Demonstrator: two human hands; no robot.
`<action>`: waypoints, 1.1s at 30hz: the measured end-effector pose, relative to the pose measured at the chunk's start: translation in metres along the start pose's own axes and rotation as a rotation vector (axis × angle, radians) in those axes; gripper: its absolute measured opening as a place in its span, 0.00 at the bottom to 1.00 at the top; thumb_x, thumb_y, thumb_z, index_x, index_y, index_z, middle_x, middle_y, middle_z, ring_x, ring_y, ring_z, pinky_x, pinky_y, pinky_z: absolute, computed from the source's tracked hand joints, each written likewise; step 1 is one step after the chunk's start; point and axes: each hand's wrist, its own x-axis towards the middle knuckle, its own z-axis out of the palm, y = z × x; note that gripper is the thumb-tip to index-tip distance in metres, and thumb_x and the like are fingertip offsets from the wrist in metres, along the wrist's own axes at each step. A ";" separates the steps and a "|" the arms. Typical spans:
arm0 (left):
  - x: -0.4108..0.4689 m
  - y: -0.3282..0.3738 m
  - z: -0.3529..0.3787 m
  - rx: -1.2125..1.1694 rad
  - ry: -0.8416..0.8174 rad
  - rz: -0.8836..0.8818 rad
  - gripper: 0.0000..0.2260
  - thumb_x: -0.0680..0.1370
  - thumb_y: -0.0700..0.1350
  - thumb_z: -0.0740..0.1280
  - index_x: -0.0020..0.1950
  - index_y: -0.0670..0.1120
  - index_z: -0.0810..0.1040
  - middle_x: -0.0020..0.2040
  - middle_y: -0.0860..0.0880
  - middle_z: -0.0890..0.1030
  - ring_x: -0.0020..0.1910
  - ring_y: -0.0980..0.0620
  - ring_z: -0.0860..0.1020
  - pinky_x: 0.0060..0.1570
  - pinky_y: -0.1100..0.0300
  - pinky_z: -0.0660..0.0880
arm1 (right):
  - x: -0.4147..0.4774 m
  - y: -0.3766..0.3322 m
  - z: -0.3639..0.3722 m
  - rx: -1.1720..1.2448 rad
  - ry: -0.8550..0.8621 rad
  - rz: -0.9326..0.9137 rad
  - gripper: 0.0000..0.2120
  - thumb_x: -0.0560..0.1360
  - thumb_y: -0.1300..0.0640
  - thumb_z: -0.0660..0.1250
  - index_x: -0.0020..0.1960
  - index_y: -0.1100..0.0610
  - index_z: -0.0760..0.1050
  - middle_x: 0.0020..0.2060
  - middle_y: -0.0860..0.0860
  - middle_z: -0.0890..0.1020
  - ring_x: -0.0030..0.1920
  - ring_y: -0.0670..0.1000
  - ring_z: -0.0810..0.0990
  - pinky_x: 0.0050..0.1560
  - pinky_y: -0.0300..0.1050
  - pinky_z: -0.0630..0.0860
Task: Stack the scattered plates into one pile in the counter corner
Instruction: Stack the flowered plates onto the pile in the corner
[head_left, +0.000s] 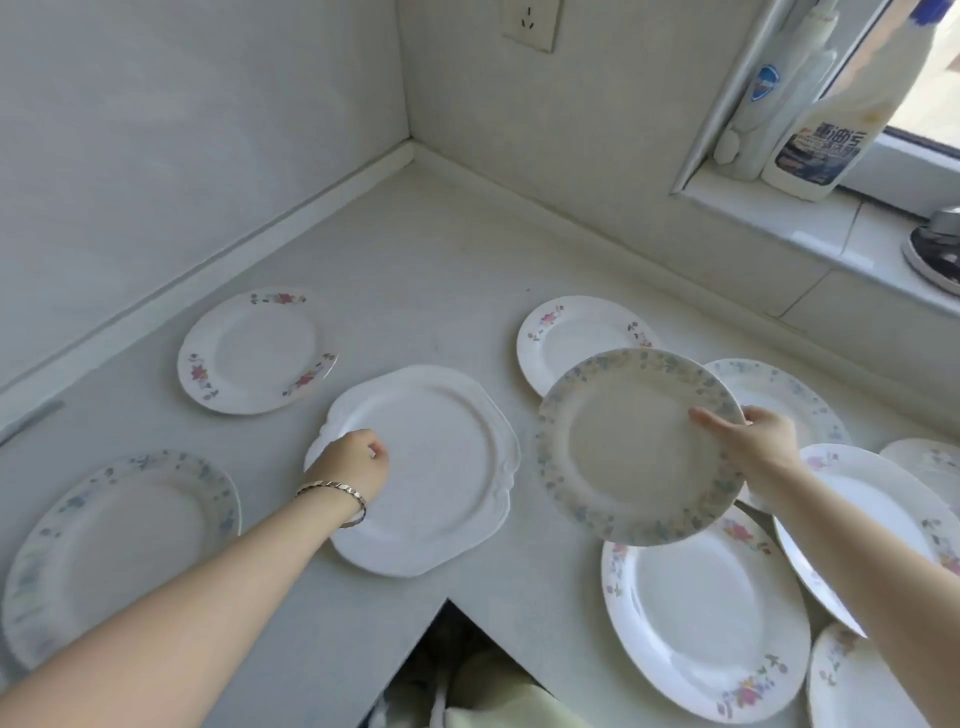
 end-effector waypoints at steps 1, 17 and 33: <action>-0.002 -0.009 -0.005 -0.014 0.015 -0.016 0.10 0.75 0.40 0.58 0.35 0.49 0.72 0.44 0.43 0.84 0.46 0.41 0.82 0.50 0.51 0.79 | -0.009 -0.003 0.008 0.040 -0.039 0.019 0.12 0.70 0.55 0.73 0.48 0.62 0.78 0.33 0.53 0.78 0.31 0.53 0.76 0.35 0.46 0.75; -0.051 -0.129 -0.047 -0.051 0.126 -0.224 0.12 0.74 0.42 0.57 0.33 0.53 0.70 0.43 0.47 0.84 0.44 0.43 0.82 0.49 0.52 0.79 | -0.091 0.013 0.180 0.235 -0.219 0.198 0.13 0.71 0.53 0.71 0.47 0.62 0.76 0.32 0.52 0.75 0.35 0.55 0.75 0.30 0.43 0.71; -0.048 -0.118 -0.030 -0.162 0.098 -0.218 0.14 0.76 0.39 0.57 0.33 0.53 0.68 0.45 0.44 0.84 0.47 0.42 0.82 0.50 0.52 0.78 | -0.091 0.007 0.202 -0.247 -0.277 0.023 0.16 0.72 0.54 0.68 0.54 0.63 0.75 0.45 0.59 0.83 0.45 0.59 0.81 0.42 0.48 0.76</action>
